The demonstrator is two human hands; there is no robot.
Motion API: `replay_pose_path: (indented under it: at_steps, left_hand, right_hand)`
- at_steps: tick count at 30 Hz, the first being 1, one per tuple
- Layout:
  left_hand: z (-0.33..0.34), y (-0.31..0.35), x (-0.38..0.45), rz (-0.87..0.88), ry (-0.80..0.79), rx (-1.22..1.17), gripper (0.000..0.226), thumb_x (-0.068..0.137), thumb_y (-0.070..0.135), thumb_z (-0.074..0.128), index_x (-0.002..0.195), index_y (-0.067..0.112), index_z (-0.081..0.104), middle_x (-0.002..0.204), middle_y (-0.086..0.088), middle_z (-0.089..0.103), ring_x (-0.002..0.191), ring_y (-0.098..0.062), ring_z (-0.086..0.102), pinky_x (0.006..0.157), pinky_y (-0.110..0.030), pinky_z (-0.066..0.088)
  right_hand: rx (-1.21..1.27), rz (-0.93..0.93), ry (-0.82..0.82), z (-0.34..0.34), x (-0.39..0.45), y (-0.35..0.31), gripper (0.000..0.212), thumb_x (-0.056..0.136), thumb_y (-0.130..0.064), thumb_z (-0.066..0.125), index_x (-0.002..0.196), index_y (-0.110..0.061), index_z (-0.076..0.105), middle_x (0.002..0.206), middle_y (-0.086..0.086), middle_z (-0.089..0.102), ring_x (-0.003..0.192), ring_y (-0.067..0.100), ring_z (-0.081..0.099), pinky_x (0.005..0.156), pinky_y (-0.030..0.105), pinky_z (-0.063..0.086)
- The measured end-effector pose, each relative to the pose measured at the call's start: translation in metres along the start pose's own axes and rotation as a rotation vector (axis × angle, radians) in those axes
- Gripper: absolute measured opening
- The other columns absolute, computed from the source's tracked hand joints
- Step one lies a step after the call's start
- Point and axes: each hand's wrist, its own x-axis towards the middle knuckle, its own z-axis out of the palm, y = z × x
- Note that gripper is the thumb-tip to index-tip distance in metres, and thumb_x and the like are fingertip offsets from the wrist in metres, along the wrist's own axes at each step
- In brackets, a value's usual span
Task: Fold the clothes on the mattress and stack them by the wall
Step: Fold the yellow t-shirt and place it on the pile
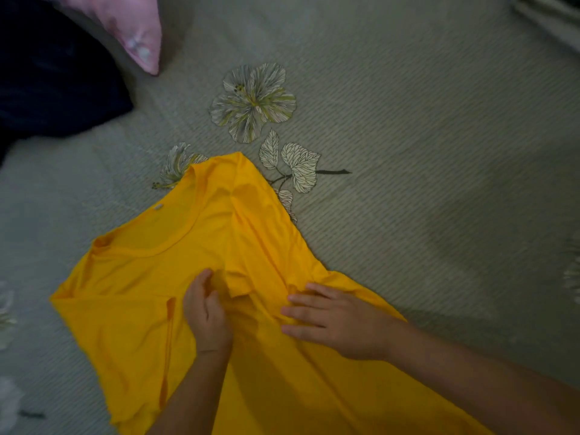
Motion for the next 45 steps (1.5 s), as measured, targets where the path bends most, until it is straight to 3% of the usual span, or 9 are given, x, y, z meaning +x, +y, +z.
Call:
replay_pose_path:
  at_steps: [6, 10, 16, 20, 24, 29, 33, 38, 45]
  left_hand:
    - [0.012, 0.071, 0.081, 0.104, -0.157, 0.105, 0.04, 0.096, 0.027, 0.043, 0.12, -0.004, 0.053, 0.121, -0.02, 0.054, 0.112, -0.031, 0.049, 0.09, -0.036, 0.036]
    - [0.05, 0.112, 0.122, -0.077, -0.344, 0.156, 0.037, 0.095, 0.03, 0.046, 0.061, 0.019, 0.036, 0.064, 0.0, 0.035, 0.061, -0.015, 0.033, 0.053, -0.028, 0.025]
    - [0.076, 0.142, 0.149, 0.004, -0.378, -0.147, 0.017, 0.096, 0.022, 0.045, 0.081, 0.023, 0.053, 0.071, 0.006, 0.044, 0.064, -0.005, 0.04, 0.058, -0.019, 0.034]
    - [0.081, 0.138, 0.137, 0.081, -0.31, -0.102, 0.033, 0.094, 0.017, 0.047, 0.128, 0.015, 0.046, 0.084, 0.008, 0.05, 0.066, 0.001, 0.043, 0.057, -0.012, 0.04]
    - [0.064, 0.108, 0.097, 0.17, -0.194, 0.243, 0.049, 0.09, 0.024, 0.056, 0.132, 0.006, 0.041, 0.111, -0.009, 0.056, 0.094, -0.019, 0.055, 0.076, -0.025, 0.039]
    - [0.049, 0.075, 0.068, 0.148, -0.217, 0.437, 0.015, 0.093, 0.015, 0.048, 0.086, 0.003, 0.054, 0.096, -0.029, 0.058, 0.089, -0.037, 0.054, 0.059, -0.035, 0.02]
    - [0.042, 0.072, 0.07, 0.082, -0.081, 0.282, 0.03, 0.094, 0.013, 0.047, 0.119, -0.005, 0.048, 0.108, -0.027, 0.057, 0.104, -0.035, 0.052, 0.08, -0.033, 0.032]
    - [0.035, 0.061, -0.005, 0.367, -0.094, 0.318, 0.042, 0.086, 0.01, 0.053, 0.121, -0.013, 0.046, 0.121, -0.033, 0.049, 0.116, -0.046, 0.045, 0.1, -0.04, 0.028]
    - [0.03, -0.004, -0.202, 0.659, -0.425, 0.425, 0.045, 0.078, 0.03, 0.044, 0.112, 0.002, 0.053, 0.111, -0.029, 0.061, 0.101, -0.047, 0.059, 0.078, -0.063, 0.044]
  right_hand:
    - [-0.03, 0.544, 0.127, -0.002, 0.004, 0.022, 0.036, 0.069, -0.017, 0.059, 0.102, -0.024, 0.071, 0.094, 0.007, 0.07, 0.081, 0.022, 0.068, 0.078, 0.034, 0.048]
    - [0.089, 0.666, 0.31, -0.007, 0.015, 0.026, 0.033, 0.075, -0.017, 0.046, 0.088, -0.022, 0.075, 0.067, 0.002, 0.064, 0.059, 0.019, 0.061, 0.07, 0.032, 0.03]
    - [0.201, 0.986, 0.434, -0.02, -0.004, 0.046, 0.034, 0.078, -0.017, 0.043, 0.084, -0.014, 0.076, 0.077, 0.012, 0.067, 0.068, 0.028, 0.065, 0.069, 0.032, 0.033]
    - [0.151, 0.962, 0.325, -0.023, -0.01, 0.055, 0.035, 0.073, -0.012, 0.042, 0.087, -0.011, 0.074, 0.088, 0.015, 0.069, 0.076, 0.029, 0.067, 0.069, 0.038, 0.048]
    - [0.061, 0.79, 0.202, -0.017, -0.016, 0.052, 0.038, 0.067, -0.007, 0.057, 0.098, -0.02, 0.073, 0.11, 0.011, 0.067, 0.101, 0.032, 0.064, 0.083, 0.055, 0.046]
    - [0.153, 0.692, -0.163, -0.015, -0.021, 0.056, 0.052, 0.077, -0.01, 0.067, 0.126, -0.024, 0.056, 0.143, 0.001, 0.042, 0.133, 0.038, 0.033, 0.101, 0.066, 0.014]
    - [0.291, 0.776, -0.3, -0.018, -0.026, 0.048, 0.05, 0.099, -0.025, 0.031, 0.146, -0.033, 0.014, 0.155, -0.008, -0.006, 0.143, 0.025, -0.012, 0.11, 0.052, -0.011]
    - [0.319, 0.899, -0.224, -0.046, -0.073, 0.011, 0.058, 0.088, -0.02, 0.056, 0.141, -0.012, 0.035, 0.149, 0.013, 0.028, 0.138, 0.034, 0.024, 0.106, 0.049, 0.025]
    - [0.419, 1.13, -0.561, -0.06, -0.175, -0.081, 0.072, 0.09, -0.037, 0.052, 0.145, -0.007, 0.016, 0.13, 0.018, 0.048, 0.116, 0.032, 0.045, 0.093, 0.037, 0.035]
